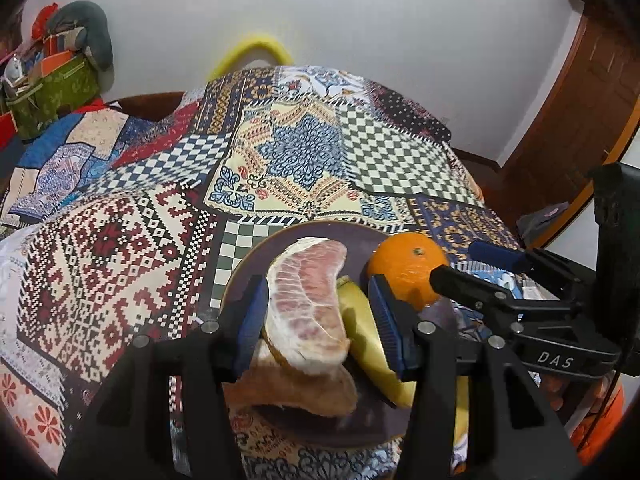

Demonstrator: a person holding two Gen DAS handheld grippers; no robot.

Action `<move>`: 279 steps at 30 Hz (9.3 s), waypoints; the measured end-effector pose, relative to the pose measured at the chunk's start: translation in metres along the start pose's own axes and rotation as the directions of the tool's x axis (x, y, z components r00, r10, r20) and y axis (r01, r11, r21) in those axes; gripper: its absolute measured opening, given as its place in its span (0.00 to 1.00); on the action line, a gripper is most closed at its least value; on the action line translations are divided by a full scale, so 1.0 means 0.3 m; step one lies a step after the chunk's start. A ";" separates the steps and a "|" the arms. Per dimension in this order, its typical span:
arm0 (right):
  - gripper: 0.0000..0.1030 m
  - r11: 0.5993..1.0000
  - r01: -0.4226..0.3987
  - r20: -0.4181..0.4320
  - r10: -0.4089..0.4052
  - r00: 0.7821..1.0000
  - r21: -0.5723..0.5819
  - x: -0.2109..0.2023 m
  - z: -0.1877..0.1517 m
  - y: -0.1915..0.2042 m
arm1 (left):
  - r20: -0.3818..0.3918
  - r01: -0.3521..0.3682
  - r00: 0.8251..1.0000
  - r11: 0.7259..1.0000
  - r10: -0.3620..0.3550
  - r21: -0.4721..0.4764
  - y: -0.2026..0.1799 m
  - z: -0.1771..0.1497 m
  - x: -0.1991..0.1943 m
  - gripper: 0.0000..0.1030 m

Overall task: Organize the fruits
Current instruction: 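Carry the pomelo segment with the left tool while the right tool lowers the orange onto the plate, then open both tools over the plate and withdraw them, then grasp a small tangerine with the right tool while the left tool reaches a large orange, then carry the large orange with the left tool while the right tool carries the tangerine onto the plate, then grasp the yellow squash with the left tool while the right tool grasps a dark red date, then lift the squash with the left tool and carry it toward the plate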

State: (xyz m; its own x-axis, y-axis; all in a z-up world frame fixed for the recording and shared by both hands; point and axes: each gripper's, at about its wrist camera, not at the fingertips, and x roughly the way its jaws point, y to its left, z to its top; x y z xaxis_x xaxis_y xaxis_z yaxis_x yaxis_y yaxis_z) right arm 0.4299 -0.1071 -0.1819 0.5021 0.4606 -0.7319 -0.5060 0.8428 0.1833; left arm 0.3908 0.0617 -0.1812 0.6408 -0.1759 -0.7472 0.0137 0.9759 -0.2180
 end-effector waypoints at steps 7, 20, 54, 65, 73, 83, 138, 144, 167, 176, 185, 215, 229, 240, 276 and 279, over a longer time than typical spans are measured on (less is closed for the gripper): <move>0.66 0.999 0.035 0.078 -0.032 0.996 -0.032 -0.146 -0.029 0.051 | 0.043 -0.010 0.999 1.000 0.009 0.028 -0.039 -0.036 -0.139 0.50; 0.66 0.996 0.077 0.147 -0.070 0.987 -0.048 -0.371 -0.188 0.109 | 0.063 -0.019 0.998 0.998 0.015 0.059 -0.111 -0.184 -0.354 0.51; 0.32 0.998 -0.061 -0.057 0.063 0.996 0.035 -0.195 -0.516 0.159 | -0.154 0.016 0.988 0.999 -0.008 0.052 -0.096 -0.489 -0.276 0.57; 0.29 0.998 -0.048 -0.022 0.049 0.999 0.049 -0.248 -0.522 0.131 | -0.168 0.041 0.985 0.995 -0.025 0.088 -0.159 -0.471 -0.235 0.60; 0.29 0.996 -0.025 0.010 0.024 1.000 0.091 -0.299 -0.529 0.077 | -0.203 0.046 0.979 0.993 -0.023 0.107 -0.195 -0.466 -0.174 0.60; 0.29 0.995 -0.014 0.027 0.012 1.000 0.099 -0.314 -0.513 0.044 | -0.194 0.044 0.981 0.995 -0.027 0.087 -0.193 -0.443 -0.125 0.62; 0.29 0.999 -0.030 0.034 0.029 0.999 0.031 0.004 -0.187 0.022 | -0.005 -0.004 1.000 1.000 0.004 0.016 -0.075 -0.098 0.047 0.62; 0.29 0.999 -0.032 -0.002 0.033 0.999 0.044 0.038 -0.189 0.003 | -0.006 -0.005 1.000 1.000 0.005 0.025 -0.071 -0.094 0.053 0.62; 0.42 0.998 -0.020 0.039 0.018 0.999 0.054 -0.110 -0.222 0.017 | -0.005 -0.011 1.000 0.998 0.012 0.069 -0.119 -0.127 -0.088 0.62; 0.47 0.999 0.003 0.060 -0.007 0.998 0.053 -0.211 -0.280 0.017 | -0.014 0.000 1.000 0.995 0.001 0.096 -0.159 -0.190 -0.177 0.62; 0.47 0.999 0.033 0.008 -0.033 0.999 0.029 -0.214 -0.390 0.024 | -0.071 0.035 0.997 0.994 -0.028 0.105 -0.193 -0.303 -0.195 0.62; 0.17 0.999 0.011 -0.008 -0.010 1.000 0.046 -0.164 -0.457 -0.019 | -0.190 0.075 0.981 0.983 -0.042 0.170 -0.305 -0.365 0.039 0.52; 0.17 0.997 0.040 0.014 -0.041 0.999 0.072 -0.264 -0.492 -0.039 | -0.201 0.133 0.976 0.957 -0.082 0.258 -0.429 -0.446 -0.073 0.35; 0.17 0.996 0.035 0.068 -0.041 0.997 0.080 -0.349 -0.497 -0.033 | -0.210 0.110 0.976 0.965 -0.059 0.240 -0.431 -0.439 -0.127 0.42; 0.17 0.992 0.033 0.100 -0.046 0.994 0.126 -0.371 -0.471 -0.089 | -0.133 0.132 0.986 0.956 -0.100 0.263 -0.473 -0.317 -0.102 0.37; 0.17 0.994 0.026 0.108 -0.038 0.993 0.108 -0.372 -0.452 -0.062 | -0.092 0.134 0.989 0.957 -0.114 0.256 -0.447 -0.299 -0.167 0.37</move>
State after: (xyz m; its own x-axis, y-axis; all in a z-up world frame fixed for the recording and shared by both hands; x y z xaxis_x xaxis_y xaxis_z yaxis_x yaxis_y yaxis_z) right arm 0.2882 -0.2118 -0.1926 0.5938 0.4556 -0.6632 -0.4136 0.8798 0.2341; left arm 0.2880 -0.0721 -0.1708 0.5618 -0.2973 -0.7720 0.2959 0.9437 -0.1481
